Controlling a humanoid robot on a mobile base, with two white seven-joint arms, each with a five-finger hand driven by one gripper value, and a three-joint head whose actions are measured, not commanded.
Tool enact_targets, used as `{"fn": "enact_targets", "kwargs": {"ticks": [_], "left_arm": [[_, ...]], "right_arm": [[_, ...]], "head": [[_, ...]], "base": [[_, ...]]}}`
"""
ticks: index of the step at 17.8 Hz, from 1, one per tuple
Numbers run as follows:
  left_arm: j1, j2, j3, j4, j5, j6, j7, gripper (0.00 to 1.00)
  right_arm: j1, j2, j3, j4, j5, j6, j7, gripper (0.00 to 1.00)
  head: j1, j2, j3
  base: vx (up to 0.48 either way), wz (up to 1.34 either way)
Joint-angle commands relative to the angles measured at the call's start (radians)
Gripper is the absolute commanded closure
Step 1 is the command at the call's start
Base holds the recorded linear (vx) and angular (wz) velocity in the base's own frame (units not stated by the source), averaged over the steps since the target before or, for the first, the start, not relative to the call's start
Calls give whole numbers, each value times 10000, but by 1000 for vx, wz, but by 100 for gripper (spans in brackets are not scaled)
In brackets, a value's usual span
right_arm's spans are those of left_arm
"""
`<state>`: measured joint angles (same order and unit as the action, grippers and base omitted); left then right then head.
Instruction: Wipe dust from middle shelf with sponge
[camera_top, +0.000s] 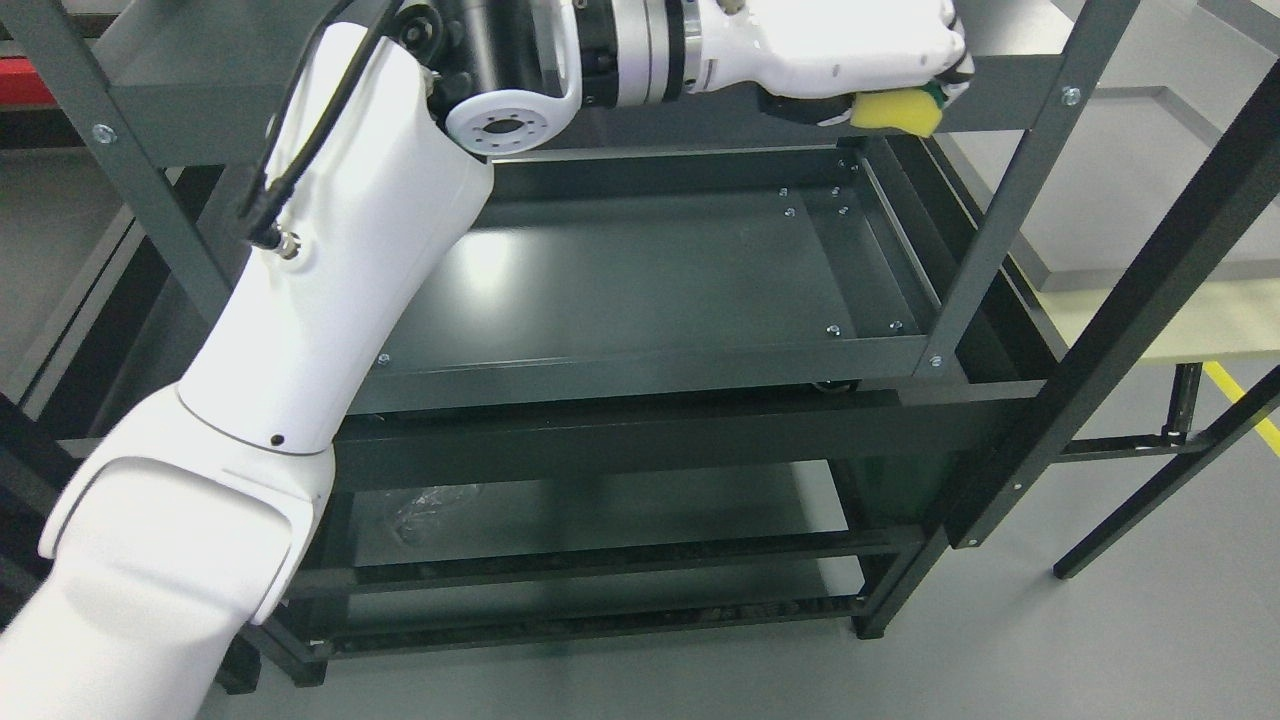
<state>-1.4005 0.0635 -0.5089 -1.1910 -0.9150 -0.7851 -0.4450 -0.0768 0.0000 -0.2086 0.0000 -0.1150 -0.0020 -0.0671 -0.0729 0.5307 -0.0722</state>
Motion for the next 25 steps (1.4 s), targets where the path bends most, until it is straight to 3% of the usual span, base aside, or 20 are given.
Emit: {"fn": "enact_targets", "kwargs": {"ticks": [1, 9, 18, 25], "left_arm": [[979, 1190, 2125, -651, 23, -3, -625, 99], [1871, 1833, 5899, -1021, 160, -3, -1701, 99], [2822, 3658, 6208, -1036, 2199, -3, -1701, 98], [2807, 5161, 6638, -1036, 3412, -3, -1717, 98]], "right_arm": [[1, -175, 0, -174, 0, 726, -50, 0], [1, -175, 0, -174, 0, 726, -50, 0], [1, -175, 0, -174, 0, 726, -50, 0], [1, -175, 0, -174, 0, 726, -50, 0]], "head": [[0, 0, 0], [0, 0, 0], [0, 0, 0], [0, 0, 0]], "base": [[19, -31], [5, -22], [16, -84], [-33, 83]]}}
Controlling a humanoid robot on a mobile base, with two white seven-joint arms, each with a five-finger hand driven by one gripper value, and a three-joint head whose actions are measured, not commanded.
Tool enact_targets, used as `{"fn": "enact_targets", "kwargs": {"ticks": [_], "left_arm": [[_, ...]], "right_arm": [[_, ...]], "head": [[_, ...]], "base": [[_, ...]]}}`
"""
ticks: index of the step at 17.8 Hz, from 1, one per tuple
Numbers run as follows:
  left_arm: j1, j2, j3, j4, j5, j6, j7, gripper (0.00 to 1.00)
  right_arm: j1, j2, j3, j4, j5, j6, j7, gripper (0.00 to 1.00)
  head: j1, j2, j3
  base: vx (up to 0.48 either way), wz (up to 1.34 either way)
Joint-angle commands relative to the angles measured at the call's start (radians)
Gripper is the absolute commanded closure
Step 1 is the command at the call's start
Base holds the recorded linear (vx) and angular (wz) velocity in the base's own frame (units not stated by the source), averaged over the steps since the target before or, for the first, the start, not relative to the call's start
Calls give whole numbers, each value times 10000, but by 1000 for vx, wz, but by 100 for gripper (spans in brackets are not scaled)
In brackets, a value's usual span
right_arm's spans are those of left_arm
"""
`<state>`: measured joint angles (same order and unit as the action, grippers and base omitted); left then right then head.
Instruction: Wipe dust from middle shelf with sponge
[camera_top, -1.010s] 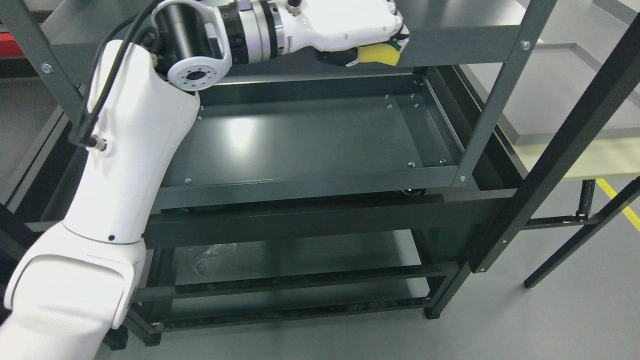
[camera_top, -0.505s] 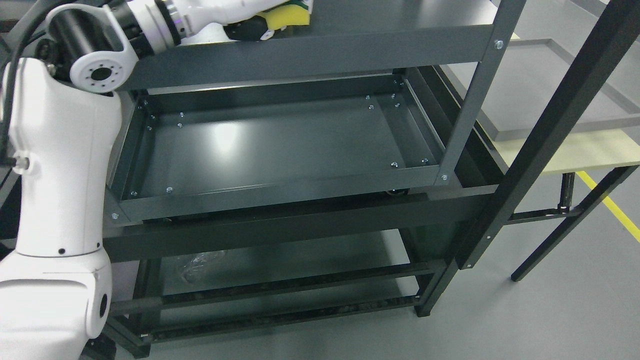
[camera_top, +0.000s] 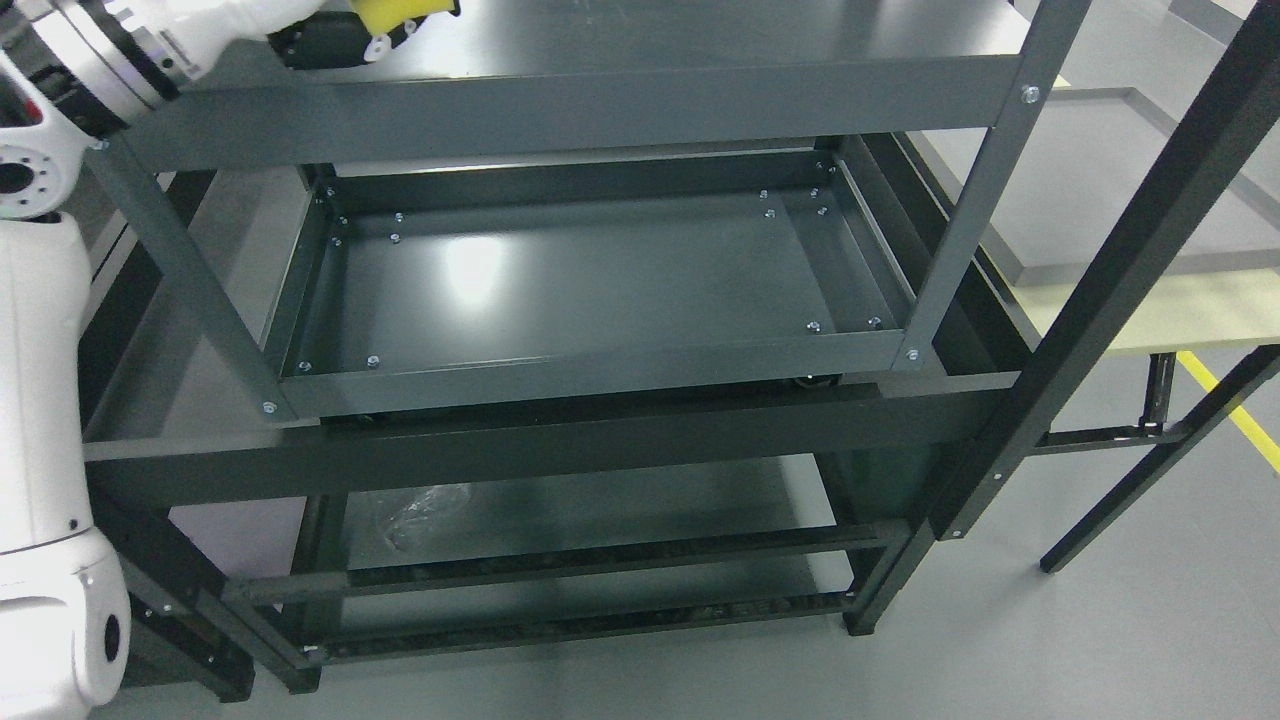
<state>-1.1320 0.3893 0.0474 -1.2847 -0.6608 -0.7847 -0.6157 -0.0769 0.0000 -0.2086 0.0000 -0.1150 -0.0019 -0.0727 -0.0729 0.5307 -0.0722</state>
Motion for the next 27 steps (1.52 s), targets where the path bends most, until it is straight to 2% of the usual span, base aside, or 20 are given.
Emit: {"fn": "enact_targets", "kwargs": {"ticks": [1, 4, 8, 11, 13, 15, 17, 19, 20, 27], "left_arm": [[107, 2072, 1106, -100, 1038, -6, -9, 98], [153, 2380, 1045, -100, 1300, -6, -9, 98], [811, 1938, 464, -176, 1209, -6, -467, 98], [690, 178, 109, -161, 644, -6, -1325, 99], [232, -1309, 63, -161, -76, -6, -1649, 99], [-290, -2675, -74, -70, -981, -6, -1743, 99], [-460, -3719, -243, 174, -1901, -6, -1727, 99], [-736, -3719, -731, 604, -2715, -6, -1682, 99], [-904, -3719, -1585, 773, -2779, -6, -1499, 99], [-2576, -3719, -5483, 1524, -2307, -6, 1596, 97]], "right_arm": [[2, -175, 0, -174, 0, 740, 6, 0], [2, -175, 0, -174, 0, 725, 6, 0], [2, -175, 0, -174, 0, 725, 6, 0], [2, -175, 0, -174, 0, 725, 6, 0], [2, -175, 0, -174, 0, 725, 6, 0], [-14, -175, 0, -174, 0, 725, 6, 0], [2, -175, 0, -174, 0, 725, 6, 0], [2, -175, 0, -174, 0, 725, 6, 0], [2, -175, 0, -174, 0, 725, 6, 0], [2, -175, 0, -174, 0, 725, 6, 0]], "head": [[0, 0, 0], [0, 0, 0], [0, 0, 0], [0, 0, 0], [0, 0, 0], [0, 0, 0], [0, 0, 0], [0, 0, 0], [0, 0, 0], [0, 0, 0]], "base": [[-54, 83], [-63, 24], [-52, -29], [-30, 29], [-13, 51], [7, 36], [0, 0], [0, 0], [0, 0], [0, 1]]}}
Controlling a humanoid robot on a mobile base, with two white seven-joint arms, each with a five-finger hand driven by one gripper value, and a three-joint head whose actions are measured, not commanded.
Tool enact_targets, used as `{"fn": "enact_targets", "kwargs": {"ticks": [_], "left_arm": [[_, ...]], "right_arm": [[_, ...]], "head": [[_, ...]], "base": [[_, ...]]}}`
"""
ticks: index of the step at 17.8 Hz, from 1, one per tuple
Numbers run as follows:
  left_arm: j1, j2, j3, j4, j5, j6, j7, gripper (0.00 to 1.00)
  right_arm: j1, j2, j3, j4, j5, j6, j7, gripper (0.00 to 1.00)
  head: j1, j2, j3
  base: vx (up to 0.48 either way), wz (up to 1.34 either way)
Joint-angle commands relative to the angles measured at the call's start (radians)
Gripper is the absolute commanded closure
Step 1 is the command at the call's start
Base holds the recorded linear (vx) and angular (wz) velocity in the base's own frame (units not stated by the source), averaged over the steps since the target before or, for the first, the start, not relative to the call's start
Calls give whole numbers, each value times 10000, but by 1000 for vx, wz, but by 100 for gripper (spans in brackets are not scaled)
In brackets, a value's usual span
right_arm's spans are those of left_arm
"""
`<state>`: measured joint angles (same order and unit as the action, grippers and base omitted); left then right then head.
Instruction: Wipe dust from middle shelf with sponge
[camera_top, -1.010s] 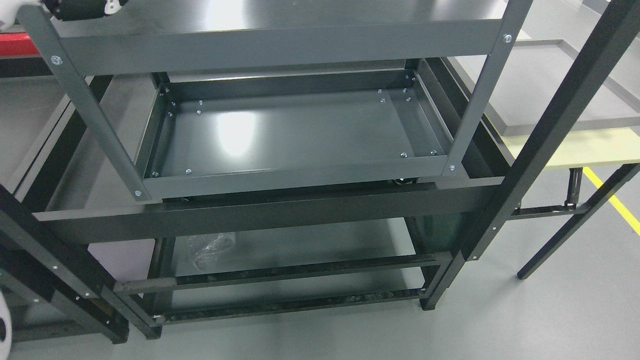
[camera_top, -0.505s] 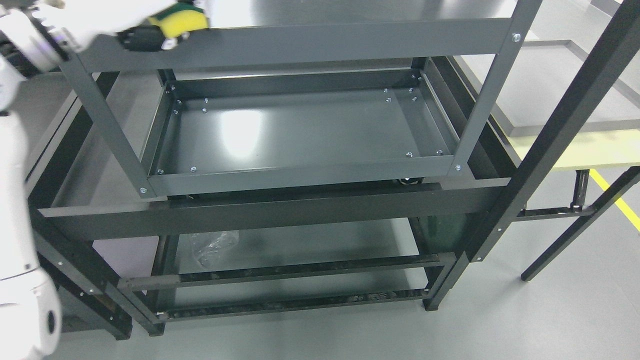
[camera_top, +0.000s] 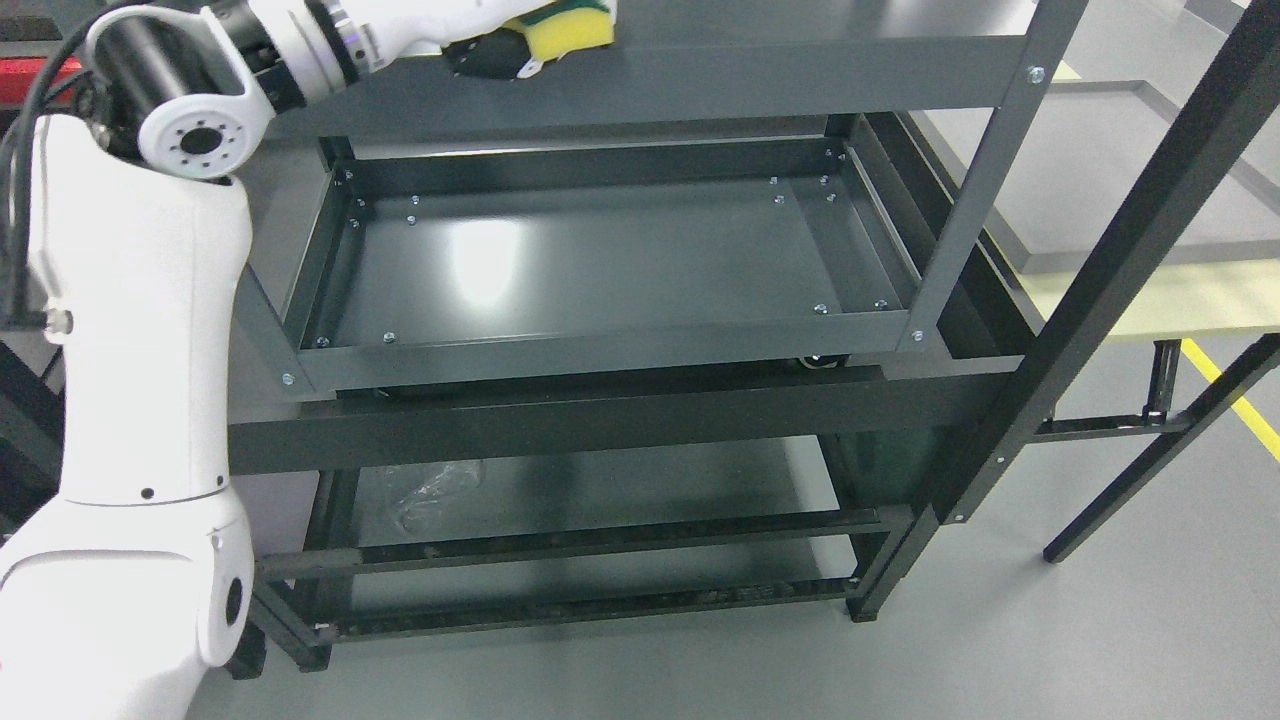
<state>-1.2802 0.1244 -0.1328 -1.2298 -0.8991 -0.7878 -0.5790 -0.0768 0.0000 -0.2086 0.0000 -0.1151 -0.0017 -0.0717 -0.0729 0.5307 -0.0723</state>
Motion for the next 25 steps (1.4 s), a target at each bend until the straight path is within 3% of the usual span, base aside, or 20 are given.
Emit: {"fn": "enact_targets", "kwargs": {"ticks": [1, 2, 6, 10, 17, 25], "left_arm": [[-1232, -1069, -4280, 1129, 367, 24, 1462, 97], [-1325, -1069, -4924, 1191, 659, 24, 1571, 97], [-1341, -1069, -6645, 1161, 922, 1587, 2170, 98], [-1341, -1069, -7140, 1161, 800, 1651, 2186, 98], [-1219, -1047, -4780, 1192, 263, 518, 2078, 98], [-376, 718, -2709, 1100, 278, 24, 2033, 97]], "right_arm": [[1, -175, 0, -175, 0, 738, -3, 0], [1, -175, 0, -175, 0, 723, -3, 0], [-14, -175, 0, -175, 0, 723, -3, 0], [1, -175, 0, -175, 0, 723, -3, 0], [1, -175, 0, -175, 0, 738, -3, 0], [-14, -175, 0, -175, 0, 723, -4, 0]], "head": [[0, 0, 0], [0, 0, 0], [0, 0, 0], [0, 0, 0], [0, 0, 0], [0, 0, 0]], "base": [[-5, -38], [-5, -38], [-13, 31], [-75, -4], [-95, 56], [-4, 4]]}}
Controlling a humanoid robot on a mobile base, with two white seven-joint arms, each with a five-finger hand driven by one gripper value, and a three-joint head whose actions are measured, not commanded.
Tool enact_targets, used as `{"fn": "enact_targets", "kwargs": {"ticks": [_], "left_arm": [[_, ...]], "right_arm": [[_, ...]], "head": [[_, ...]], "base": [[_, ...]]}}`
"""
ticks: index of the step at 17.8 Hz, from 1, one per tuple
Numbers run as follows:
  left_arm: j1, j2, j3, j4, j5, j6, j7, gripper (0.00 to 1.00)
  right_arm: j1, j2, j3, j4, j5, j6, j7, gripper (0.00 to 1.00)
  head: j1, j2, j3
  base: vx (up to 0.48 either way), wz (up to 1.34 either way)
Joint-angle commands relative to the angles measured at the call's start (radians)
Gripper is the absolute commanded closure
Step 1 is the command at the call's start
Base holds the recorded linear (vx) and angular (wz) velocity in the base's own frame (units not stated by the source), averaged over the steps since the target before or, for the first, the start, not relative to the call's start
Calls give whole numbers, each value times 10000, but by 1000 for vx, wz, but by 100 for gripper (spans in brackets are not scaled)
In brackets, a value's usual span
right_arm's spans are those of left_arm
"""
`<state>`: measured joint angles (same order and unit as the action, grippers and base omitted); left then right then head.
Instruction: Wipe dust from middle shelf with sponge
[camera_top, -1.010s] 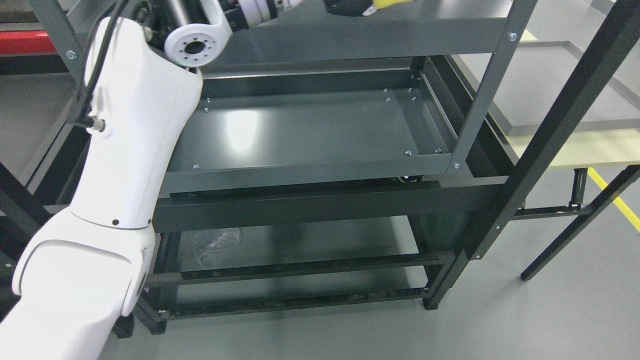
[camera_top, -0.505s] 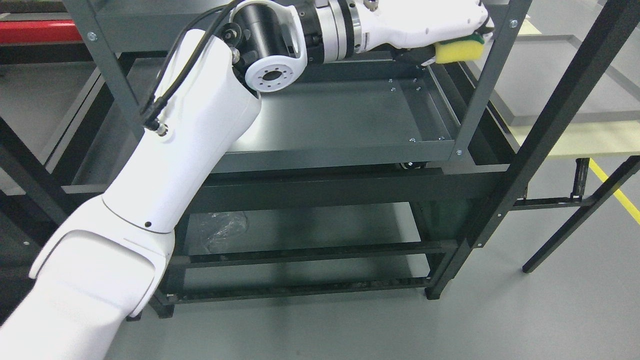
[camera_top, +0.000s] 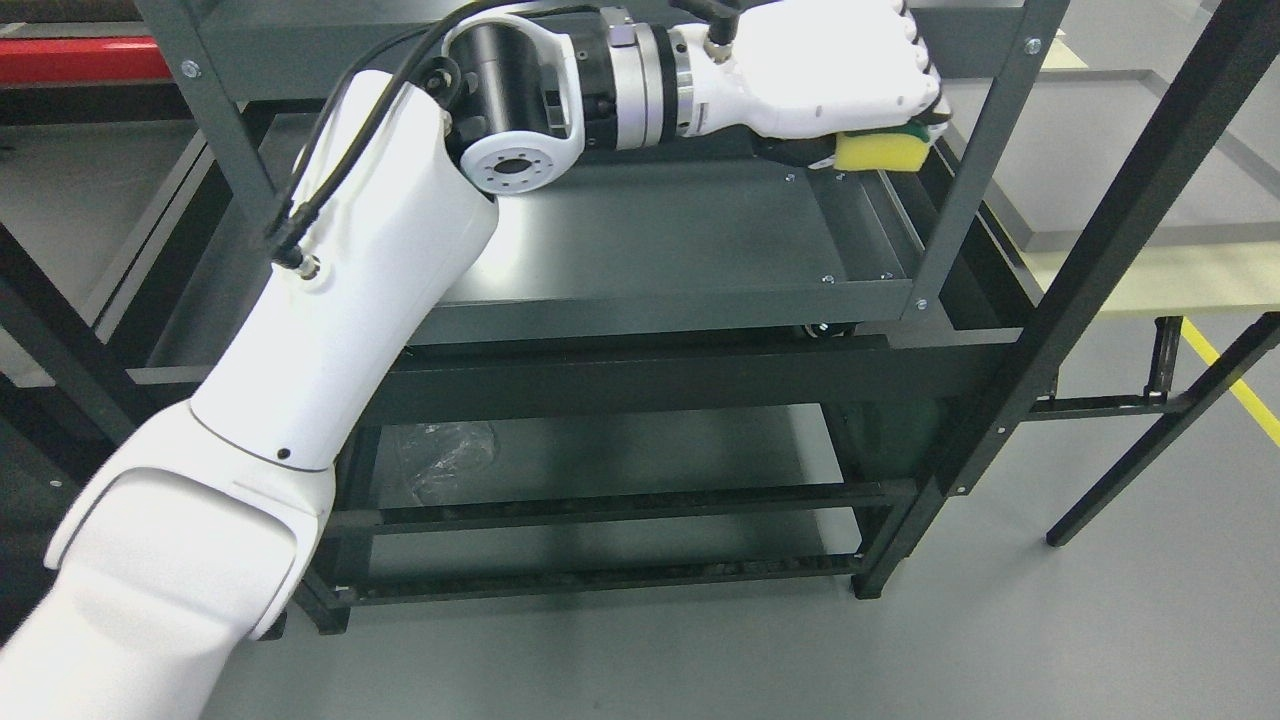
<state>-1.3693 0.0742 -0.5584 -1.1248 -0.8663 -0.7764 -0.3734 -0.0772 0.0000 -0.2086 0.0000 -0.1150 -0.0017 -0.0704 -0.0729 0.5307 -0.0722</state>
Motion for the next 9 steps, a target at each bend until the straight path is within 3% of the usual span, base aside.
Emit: {"fn": "enact_targets", "kwargs": {"ticks": [1, 9], "left_arm": [[668, 1298, 1747, -57, -50, -90, -130, 97], [1174, 2249, 3449, -702, 26, -90, -667, 97]], "right_arm": [[4, -175, 0, -174, 0, 723, -17, 0], [5, -175, 0, -174, 0, 723, -17, 0]], "head": [[0, 0, 0], [0, 0, 0]], "base": [[16, 3], [3, 0]]}}
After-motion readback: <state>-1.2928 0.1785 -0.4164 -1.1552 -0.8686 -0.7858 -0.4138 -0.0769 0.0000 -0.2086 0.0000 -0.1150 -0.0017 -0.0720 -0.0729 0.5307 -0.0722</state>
